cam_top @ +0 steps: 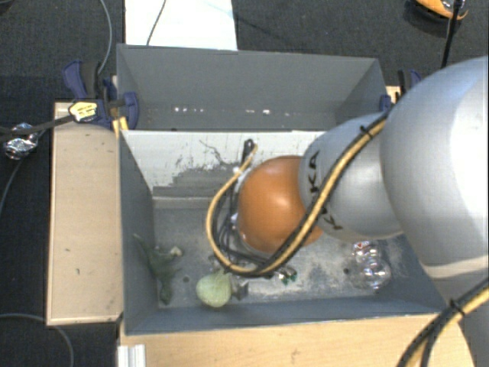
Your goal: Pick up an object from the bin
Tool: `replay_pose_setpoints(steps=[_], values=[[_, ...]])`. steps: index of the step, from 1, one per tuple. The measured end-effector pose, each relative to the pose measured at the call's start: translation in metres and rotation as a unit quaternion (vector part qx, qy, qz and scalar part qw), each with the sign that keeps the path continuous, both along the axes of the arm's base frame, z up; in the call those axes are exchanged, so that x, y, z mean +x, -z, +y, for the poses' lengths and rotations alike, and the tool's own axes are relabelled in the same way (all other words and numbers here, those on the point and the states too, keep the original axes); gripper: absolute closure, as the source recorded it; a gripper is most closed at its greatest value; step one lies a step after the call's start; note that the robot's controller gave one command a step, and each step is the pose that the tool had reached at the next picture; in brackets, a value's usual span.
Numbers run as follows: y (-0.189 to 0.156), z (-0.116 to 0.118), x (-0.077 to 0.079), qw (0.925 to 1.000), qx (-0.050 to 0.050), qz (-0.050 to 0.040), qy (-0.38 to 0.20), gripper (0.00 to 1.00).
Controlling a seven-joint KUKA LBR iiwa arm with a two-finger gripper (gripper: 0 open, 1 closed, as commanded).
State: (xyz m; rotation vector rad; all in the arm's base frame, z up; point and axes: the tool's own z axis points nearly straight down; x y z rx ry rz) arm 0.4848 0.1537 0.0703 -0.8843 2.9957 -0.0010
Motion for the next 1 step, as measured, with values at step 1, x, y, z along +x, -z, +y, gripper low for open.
replay_pose_setpoints(steps=[1], values=[[-0.1703, -0.0058, -0.0044, 0.9999, 0.001, -0.0040, -0.013, 1.00]])
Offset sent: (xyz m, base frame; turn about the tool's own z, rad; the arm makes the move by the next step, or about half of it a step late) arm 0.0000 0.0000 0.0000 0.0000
